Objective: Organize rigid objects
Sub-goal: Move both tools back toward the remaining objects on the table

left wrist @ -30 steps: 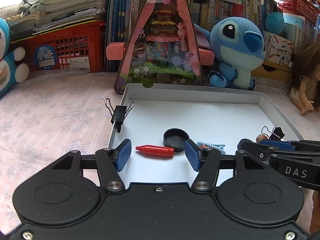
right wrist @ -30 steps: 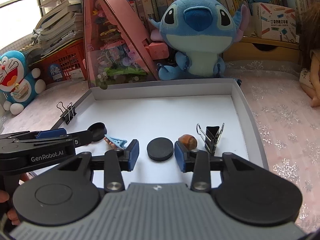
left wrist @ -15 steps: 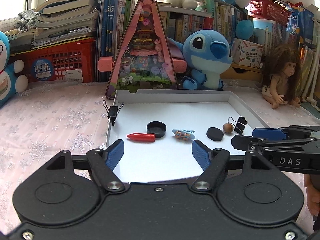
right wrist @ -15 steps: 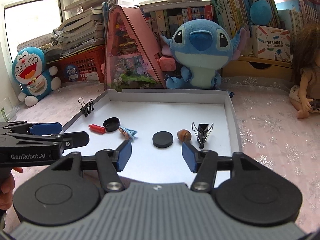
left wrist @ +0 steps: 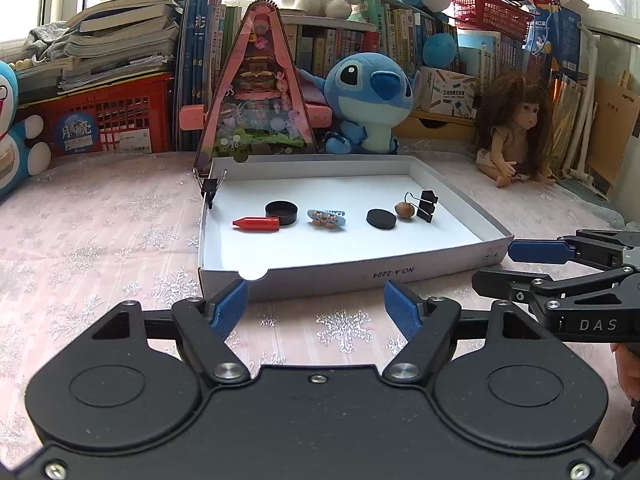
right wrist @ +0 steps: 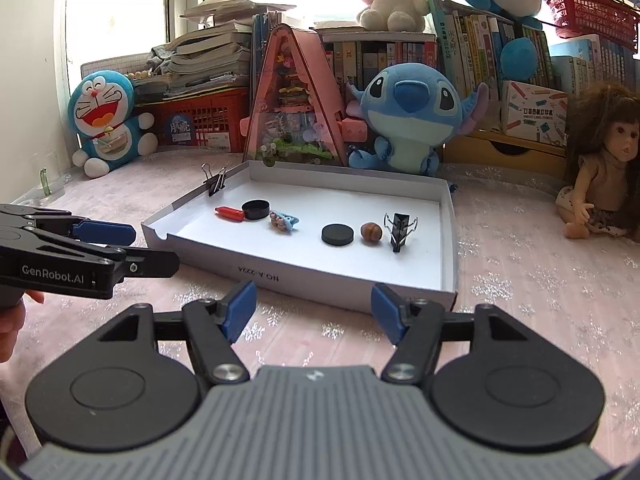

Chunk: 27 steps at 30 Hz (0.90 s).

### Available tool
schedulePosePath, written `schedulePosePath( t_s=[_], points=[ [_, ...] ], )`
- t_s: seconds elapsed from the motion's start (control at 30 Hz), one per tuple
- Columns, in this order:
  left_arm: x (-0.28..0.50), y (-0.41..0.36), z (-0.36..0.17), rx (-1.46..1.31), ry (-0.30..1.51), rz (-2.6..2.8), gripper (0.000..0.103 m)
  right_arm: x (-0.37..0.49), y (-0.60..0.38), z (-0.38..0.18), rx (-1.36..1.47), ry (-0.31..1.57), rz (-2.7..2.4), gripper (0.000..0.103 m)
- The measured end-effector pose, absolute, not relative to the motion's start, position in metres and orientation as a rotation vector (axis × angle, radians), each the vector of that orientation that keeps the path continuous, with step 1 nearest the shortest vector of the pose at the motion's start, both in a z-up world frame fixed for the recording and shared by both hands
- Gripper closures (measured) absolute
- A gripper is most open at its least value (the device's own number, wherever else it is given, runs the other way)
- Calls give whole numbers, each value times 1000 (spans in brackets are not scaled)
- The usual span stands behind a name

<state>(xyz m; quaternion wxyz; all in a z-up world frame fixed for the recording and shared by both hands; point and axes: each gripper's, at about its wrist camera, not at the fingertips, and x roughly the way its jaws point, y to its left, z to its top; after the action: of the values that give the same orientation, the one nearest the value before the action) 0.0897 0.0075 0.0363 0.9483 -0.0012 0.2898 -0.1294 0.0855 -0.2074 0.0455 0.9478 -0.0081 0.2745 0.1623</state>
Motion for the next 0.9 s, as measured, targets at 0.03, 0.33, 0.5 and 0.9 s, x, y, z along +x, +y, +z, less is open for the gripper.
schedulePosePath(
  t_s=[0.03,0.33,0.5,0.9],
  points=[
    [86,9,35,-3,592,-264,29,81,-208,44,-17,560,333,27],
    [48,17,29,26,615,-303,29,37,-212,36,-55,563,367,23],
    [26,19,26,45,623,-342,29,18,-211,31,-86,573,404,22],
    [13,15,8,49,688,-394,43,9,-196,17,-185,582,389,21]
  ],
)
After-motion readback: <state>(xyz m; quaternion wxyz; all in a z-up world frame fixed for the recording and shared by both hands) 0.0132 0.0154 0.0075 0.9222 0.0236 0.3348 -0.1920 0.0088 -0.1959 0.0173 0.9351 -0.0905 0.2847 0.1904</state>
